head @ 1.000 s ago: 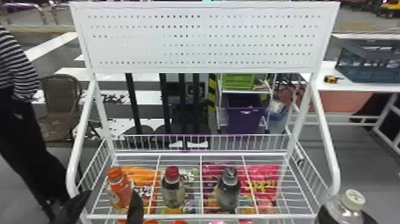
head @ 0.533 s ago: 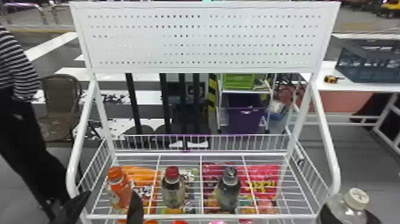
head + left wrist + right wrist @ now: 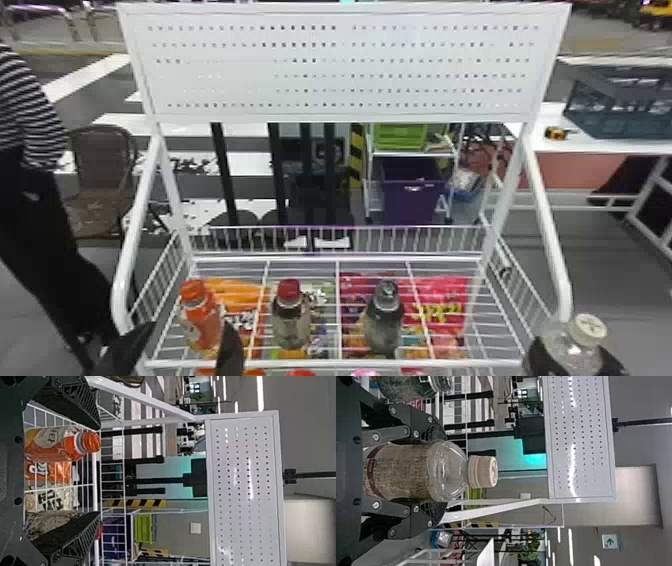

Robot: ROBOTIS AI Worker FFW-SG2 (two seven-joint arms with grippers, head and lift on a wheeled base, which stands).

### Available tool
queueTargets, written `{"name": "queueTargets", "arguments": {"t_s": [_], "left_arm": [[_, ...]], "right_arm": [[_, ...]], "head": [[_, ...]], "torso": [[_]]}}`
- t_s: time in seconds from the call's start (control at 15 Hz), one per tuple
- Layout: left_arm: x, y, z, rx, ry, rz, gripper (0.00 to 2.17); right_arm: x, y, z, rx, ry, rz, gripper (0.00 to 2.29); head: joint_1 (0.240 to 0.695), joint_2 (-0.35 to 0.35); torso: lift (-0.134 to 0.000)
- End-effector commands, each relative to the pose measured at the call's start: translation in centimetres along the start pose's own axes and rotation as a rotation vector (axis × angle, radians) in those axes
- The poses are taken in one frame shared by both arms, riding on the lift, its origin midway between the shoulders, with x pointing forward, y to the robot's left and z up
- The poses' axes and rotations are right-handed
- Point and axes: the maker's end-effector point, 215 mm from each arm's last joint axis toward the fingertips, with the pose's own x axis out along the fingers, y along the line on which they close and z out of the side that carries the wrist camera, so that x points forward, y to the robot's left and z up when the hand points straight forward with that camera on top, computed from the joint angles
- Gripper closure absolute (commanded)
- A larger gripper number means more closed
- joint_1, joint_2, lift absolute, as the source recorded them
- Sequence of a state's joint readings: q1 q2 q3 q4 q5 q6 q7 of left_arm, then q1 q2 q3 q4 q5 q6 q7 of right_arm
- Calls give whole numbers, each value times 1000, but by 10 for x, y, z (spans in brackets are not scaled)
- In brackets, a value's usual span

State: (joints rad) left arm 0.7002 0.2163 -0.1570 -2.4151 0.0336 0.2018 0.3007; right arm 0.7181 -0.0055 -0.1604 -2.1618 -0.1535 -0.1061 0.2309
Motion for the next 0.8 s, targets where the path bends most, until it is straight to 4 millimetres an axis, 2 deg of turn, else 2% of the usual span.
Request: {"name": "queueTargets", "arguments": {"t_s": [0.0, 0.33, 0.53, 0.73], "left_arm": [[-2, -5, -1, -1, 2, -8, 124], [-4, -8, -5, 6, 11, -10, 124], [-4, -7, -9, 10, 20, -5, 124], [-4, -8, -11, 12, 24, -6, 124]], "right_arm": [[26, 0, -28, 17, 17, -2, 1048], [87, -2, -74, 21, 57, -8, 1048], [114, -1, -90, 27, 70, -2, 1048], [131, 3, -95, 20, 52, 6, 1048]], "head": [[499, 0], [499, 0], [499, 0], [499, 0]], "torso": [[0], [0], [0], [0]]}}
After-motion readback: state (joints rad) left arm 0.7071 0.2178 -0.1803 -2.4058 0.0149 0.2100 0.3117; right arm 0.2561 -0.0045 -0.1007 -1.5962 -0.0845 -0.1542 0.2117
